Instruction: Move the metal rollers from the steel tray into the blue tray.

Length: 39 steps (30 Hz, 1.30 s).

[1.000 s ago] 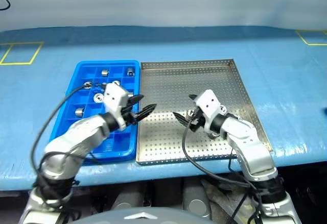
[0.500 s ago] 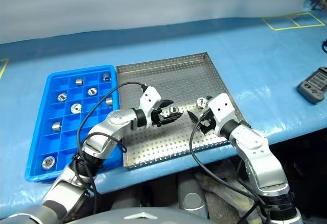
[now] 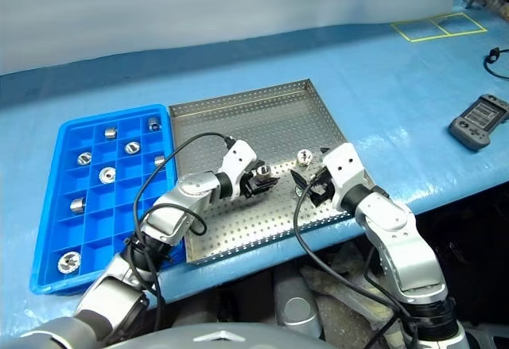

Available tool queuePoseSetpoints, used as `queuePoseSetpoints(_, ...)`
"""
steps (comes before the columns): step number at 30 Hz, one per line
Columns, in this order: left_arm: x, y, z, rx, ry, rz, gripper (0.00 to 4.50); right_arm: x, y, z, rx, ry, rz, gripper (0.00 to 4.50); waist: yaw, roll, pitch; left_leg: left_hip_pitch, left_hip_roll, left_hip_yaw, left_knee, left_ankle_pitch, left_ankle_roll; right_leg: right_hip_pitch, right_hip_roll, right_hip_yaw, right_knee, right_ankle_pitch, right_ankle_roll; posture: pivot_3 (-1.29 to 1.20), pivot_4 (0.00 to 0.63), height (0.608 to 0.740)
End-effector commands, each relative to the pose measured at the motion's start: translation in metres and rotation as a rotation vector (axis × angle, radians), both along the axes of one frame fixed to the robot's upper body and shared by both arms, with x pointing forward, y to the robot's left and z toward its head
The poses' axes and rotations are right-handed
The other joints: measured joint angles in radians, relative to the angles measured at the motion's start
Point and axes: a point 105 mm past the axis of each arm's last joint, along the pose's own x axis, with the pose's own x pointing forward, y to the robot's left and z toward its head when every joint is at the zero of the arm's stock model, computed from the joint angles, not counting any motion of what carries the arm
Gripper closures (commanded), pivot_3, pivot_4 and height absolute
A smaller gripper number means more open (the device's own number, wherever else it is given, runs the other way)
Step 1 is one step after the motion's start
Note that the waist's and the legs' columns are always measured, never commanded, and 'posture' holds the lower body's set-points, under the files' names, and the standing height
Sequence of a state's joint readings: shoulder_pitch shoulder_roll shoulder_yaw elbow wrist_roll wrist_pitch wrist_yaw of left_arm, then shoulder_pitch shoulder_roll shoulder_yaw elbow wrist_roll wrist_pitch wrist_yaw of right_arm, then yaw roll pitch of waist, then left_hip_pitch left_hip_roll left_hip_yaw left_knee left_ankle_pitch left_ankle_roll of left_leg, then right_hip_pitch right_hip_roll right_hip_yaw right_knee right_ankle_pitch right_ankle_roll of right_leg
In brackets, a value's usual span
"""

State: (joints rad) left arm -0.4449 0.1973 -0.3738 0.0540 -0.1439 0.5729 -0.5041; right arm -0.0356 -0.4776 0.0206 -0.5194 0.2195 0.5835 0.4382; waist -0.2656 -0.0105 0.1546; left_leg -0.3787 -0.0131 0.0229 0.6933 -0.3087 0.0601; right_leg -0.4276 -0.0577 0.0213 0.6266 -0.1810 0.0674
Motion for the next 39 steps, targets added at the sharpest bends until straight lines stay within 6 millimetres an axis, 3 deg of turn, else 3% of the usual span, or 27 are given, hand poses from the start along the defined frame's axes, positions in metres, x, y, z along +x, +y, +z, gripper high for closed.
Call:
queuePoseSetpoints(1, 0.004, 0.0, 0.004, 0.003, -0.02, 0.012, 2.51, 0.002, 0.002, 0.012, 0.003, -0.05, 0.006, 0.0, 0.001, 0.0, 0.0, 0.0, 0.0, 0.0, 0.0, 0.0, 0.0, 0.0, 0.0, 0.0, 0.0, 0.0, 0.0, -0.36, 0.15, 0.74)
queuePoseSetpoints(3, 0.004, 0.001, 0.004, 0.01, -0.023, 0.013, 3.17, 0.002, 0.002, 0.012, 0.004, -0.053, 0.005, 0.0, 0.003, 0.0, 0.0, 0.0, 0.0, 0.0, 0.0, 0.0, 0.0, 0.0, 0.0, 0.0, 0.0, 0.0, 0.0, -0.36, 0.15, 0.74)
queuePoseSetpoints(15, 0.005, 0.006, 0.006, 0.015, -0.03, 0.023, 3.17, 0.006, 0.006, 0.013, 0.009, -0.063, 0.014, 0.0, 0.009, 0.0, 0.0, 0.0, 0.0, 0.0, 0.0, 0.0, 0.0, 0.0, 0.0, 0.0, 0.0, 0.0, 0.0, -0.35, 0.15, 0.74)
queuePoseSetpoints(16, 0.005, 0.007, 0.006, 0.015, -0.032, 0.026, 3.34, 0.006, 0.006, 0.013, 0.009, -0.064, 0.015, 0.0, 0.009, 0.0, 0.0, 0.0, 0.0, 0.0, 0.0, 0.0, 0.0, 0.0, -0.001, 0.0, 0.0, 0.0, 0.0, -0.35, 0.15, 0.74)
queuePoseSetpoints(17, 0.006, 0.007, 0.007, 0.01, -0.039, 0.033, 3.51, 0.006, 0.006, 0.013, 0.009, -0.064, 0.016, 0.0, 0.01, 0.0, 0.0, 0.0, 0.0, 0.0, 0.0, 0.0, 0.0, 0.0, -0.001, 0.0, 0.0, 0.0, 0.0, -0.35, 0.15, 0.74)
queuePoseSetpoints(24, 0.019, 0.025, 0.037, -0.097, -0.106, 0.141, 3.51, 0.007, 0.009, 0.014, 0.013, -0.069, 0.035, 0.0, 0.011, 0.0, 0.0, 0.0, 0.0, 0.0, 0.0, 0.0, 0.0, 0.0, -0.001, 0.0, 0.001, 0.0, 0.001, -0.34, 0.15, 0.74)
queuePoseSetpoints(30, 0.02, 0.052, 0.075, -0.228, -0.176, 0.22, 3.51, 0.007, 0.014, 0.015, 0.02, -0.074, 0.055, 0.0, 0.013, 0.0, 0.0, 0.0, -0.001, 0.0, 0.0, -0.001, 0.001, -0.001, -0.002, 0.0, 0.001, 0.001, 0.001, -0.33, 0.15, 0.74)
queuePoseSetpoints(34, 0.015, 0.093, 0.107, -0.257, -0.278, 0.335, 3.51, 0.007, 0.018, 0.014, 0.024, -0.071, 0.075, 0.0, 0.014, 0.001, 0.0, 0.0, -0.001, 0.0, 0.0, -0.001, 0.001, -0.001, -0.003, 0.0, 0.001, 0.001, 0.001, -0.29, 0.15, 0.74)
queuePoseSetpoints(39, -0.006, 0.15, 0.119, -0.089, -0.346, 0.49, 3.51, 0.007, 0.031, 0.014, 0.038, -0.065, 0.14, 0.0, 0.018, 0.001, 0.001, 0.0, 0.0, 0.0, 0.0, 0.0, 0.0, -0.001, -0.003, 0.0, 0.002, 0.001, 0.0, -0.24, 0.15, 0.74)
